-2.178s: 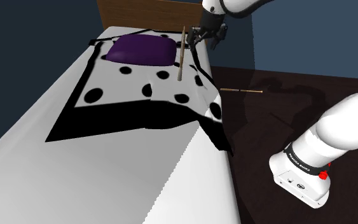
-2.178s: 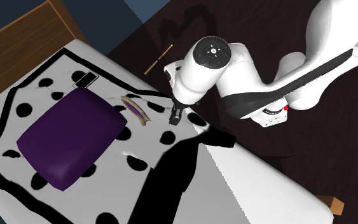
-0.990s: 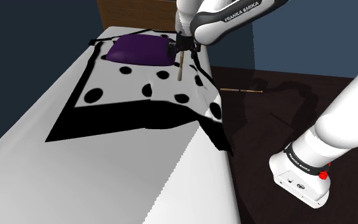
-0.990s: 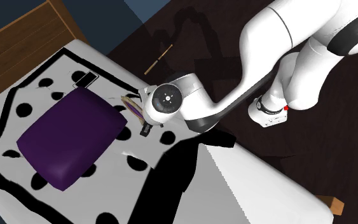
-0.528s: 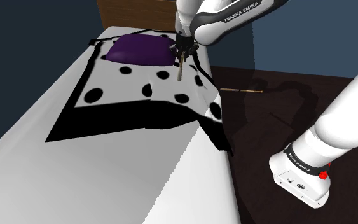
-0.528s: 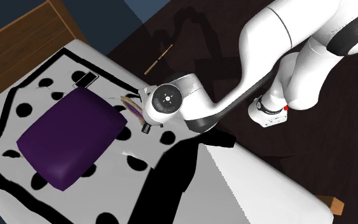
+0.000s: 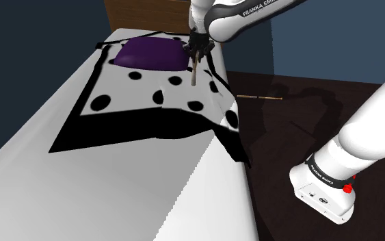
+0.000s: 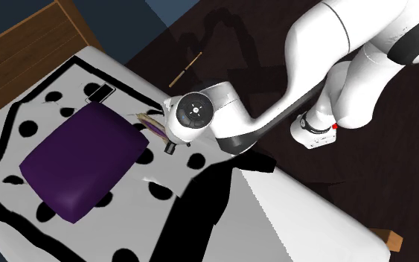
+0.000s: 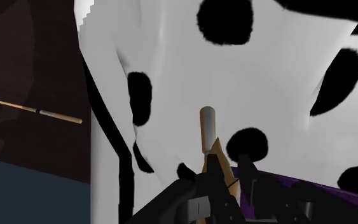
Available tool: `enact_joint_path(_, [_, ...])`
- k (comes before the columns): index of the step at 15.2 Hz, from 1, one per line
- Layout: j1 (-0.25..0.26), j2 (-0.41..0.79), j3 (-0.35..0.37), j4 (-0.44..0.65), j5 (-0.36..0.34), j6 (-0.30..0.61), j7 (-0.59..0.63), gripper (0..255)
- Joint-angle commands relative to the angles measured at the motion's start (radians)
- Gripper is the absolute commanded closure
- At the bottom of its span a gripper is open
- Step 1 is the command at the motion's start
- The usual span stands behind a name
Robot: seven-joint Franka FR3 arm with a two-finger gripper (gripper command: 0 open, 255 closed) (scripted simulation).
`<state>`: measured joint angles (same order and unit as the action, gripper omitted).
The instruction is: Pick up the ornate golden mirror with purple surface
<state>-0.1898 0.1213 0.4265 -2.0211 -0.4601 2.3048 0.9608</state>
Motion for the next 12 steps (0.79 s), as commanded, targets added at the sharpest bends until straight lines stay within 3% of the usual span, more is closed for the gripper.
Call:
enact_joint_path(1, [-0.001,-0.012,0.003,0.013,0.015,-0.021,-0.015,255])
enact_joint_path(12, [-0.003,-0.057,0.01,0.083,0.071,-0.121,-0.075,255])
